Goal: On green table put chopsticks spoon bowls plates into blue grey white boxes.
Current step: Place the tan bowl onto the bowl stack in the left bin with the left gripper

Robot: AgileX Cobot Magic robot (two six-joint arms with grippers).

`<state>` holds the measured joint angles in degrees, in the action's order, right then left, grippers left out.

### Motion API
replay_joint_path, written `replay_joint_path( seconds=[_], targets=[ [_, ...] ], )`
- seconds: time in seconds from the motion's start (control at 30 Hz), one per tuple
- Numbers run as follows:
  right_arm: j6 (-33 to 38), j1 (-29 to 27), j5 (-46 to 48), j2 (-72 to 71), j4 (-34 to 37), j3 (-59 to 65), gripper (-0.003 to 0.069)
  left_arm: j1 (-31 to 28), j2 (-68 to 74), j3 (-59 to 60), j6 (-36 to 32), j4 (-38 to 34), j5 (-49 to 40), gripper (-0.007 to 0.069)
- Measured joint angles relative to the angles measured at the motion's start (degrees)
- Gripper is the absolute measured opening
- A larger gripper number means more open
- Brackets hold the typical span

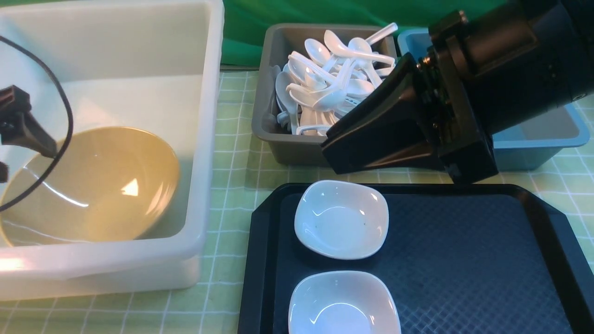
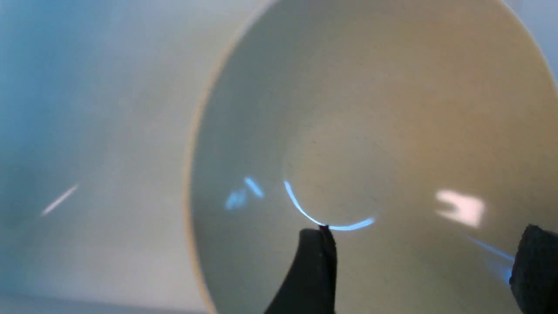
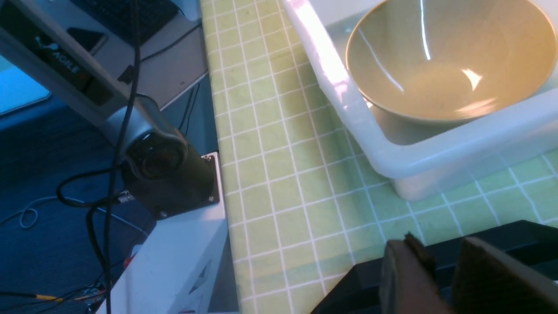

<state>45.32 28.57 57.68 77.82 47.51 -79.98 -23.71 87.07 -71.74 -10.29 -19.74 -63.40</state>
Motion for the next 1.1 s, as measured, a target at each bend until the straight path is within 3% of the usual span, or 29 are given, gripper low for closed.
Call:
replay_joint_path(
  seconds=[0.53,0.73,1.1],
  targets=[
    [-0.4,0.0,3.1,0.0,-0.2,0.0,0.0192,0.0,7.7,0.0,2.5,4.7,5.7,0.0524],
    [-0.4,0.0,3.1,0.0,-0.2,0.0,0.0197,0.0,7.7,0.0,5.3,9.6,7.6,0.0524],
    [-0.4,0.0,3.1,0.0,-0.2,0.0,0.0204,0.0,10.2,0.0,5.7,8.7,9.0,0.0524]
  ],
)
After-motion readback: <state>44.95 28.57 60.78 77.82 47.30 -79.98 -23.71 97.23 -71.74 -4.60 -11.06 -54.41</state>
